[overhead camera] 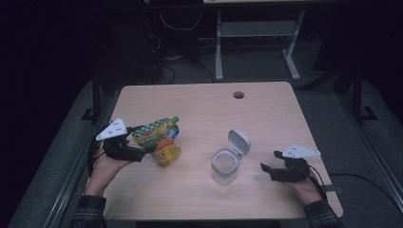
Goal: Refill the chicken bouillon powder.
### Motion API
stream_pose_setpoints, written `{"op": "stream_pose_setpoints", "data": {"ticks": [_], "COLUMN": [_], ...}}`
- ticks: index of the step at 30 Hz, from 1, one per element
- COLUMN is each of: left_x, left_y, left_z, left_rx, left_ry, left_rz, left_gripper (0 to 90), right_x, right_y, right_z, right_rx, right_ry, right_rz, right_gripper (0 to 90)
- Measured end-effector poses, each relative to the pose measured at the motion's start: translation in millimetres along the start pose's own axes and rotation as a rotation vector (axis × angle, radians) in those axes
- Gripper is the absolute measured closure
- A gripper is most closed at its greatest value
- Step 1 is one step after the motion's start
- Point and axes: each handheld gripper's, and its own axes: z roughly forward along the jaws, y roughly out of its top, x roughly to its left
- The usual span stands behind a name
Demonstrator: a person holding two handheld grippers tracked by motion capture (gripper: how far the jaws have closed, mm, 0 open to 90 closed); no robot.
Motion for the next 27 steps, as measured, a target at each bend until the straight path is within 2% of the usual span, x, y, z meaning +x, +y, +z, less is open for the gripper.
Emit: {"op": "stream_pose_setpoints", "data": {"ticks": [2,4,9,18,25,27], "left_x": [1.2,0.8,2.4,5.3,6.2,5.5], "left_y": [2.0,2.8,-4.1,-10.0,-10.8,-10.6], "left_z": [3.0,4.2,2.3,-6.1,-8.4,-7.8], "left_rx": [-0.007,-0.004,-0.002,-0.019,-0.031,-0.031], "left_ry": [-0.006,-0.017,-0.027,-0.035,-0.056,-0.058], "left_rz": [-0.010,-0.003,-0.020,-0.018,-0.006,-0.003], "left_gripper": [16.5,19.4,26.0,54.8,73.0,74.9], "right_x": [0.2,0.1,0.4,1.3,1.7,1.7], "right_y": [-0.1,0.1,-0.5,-0.4,-0.4,-0.3], "right_z": [0.0,-0.1,0.2,1.8,2.3,2.1], "right_rx": [0.003,0.001,0.007,0.018,0.022,0.023], "right_ry": [-0.003,-0.003,0.001,0.000,-0.001,-0.002], "right_rz": [0.001,-0.001,0.002,-0.016,-0.017,-0.020], "right_gripper": [23.9,23.9,24.0,24.1,24.2,24.2]}}
